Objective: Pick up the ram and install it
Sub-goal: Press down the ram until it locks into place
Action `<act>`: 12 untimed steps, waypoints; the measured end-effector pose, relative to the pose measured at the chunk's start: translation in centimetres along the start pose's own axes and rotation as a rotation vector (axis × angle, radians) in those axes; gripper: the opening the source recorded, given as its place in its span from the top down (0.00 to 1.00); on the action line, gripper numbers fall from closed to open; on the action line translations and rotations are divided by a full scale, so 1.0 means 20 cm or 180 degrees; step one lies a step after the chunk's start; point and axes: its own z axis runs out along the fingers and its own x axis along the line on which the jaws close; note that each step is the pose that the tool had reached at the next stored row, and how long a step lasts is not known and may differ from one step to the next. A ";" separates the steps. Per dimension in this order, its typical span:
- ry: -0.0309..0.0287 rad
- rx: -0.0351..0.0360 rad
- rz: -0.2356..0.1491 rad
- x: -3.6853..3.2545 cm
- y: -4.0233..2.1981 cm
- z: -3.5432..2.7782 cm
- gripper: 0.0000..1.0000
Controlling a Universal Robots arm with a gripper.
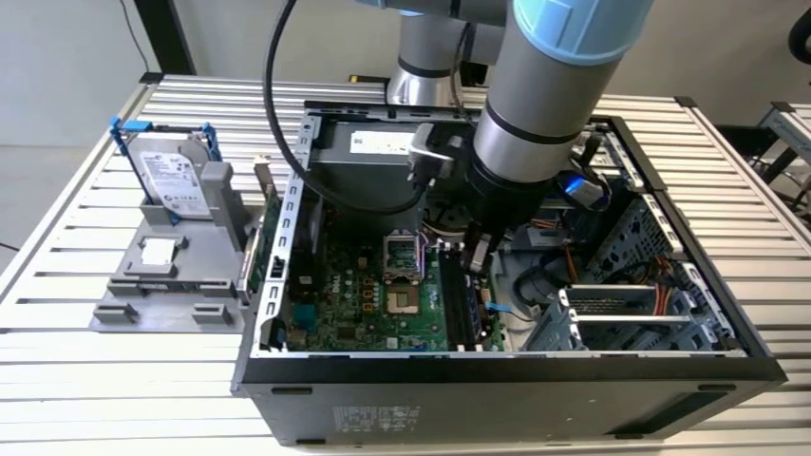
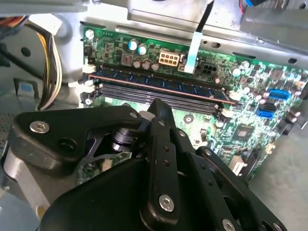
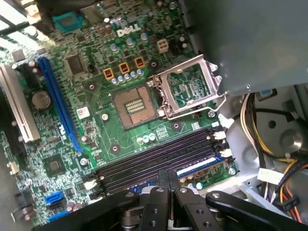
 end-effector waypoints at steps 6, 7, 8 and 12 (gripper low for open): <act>0.0010 -0.0009 -0.0271 0.000 0.000 0.000 1.00; 0.0011 -0.0010 -0.0308 0.000 -0.001 0.000 1.00; 0.0013 -0.0011 -0.0345 -0.001 -0.002 0.000 1.00; 0.0018 -0.0017 -0.0498 -0.002 -0.005 0.000 1.00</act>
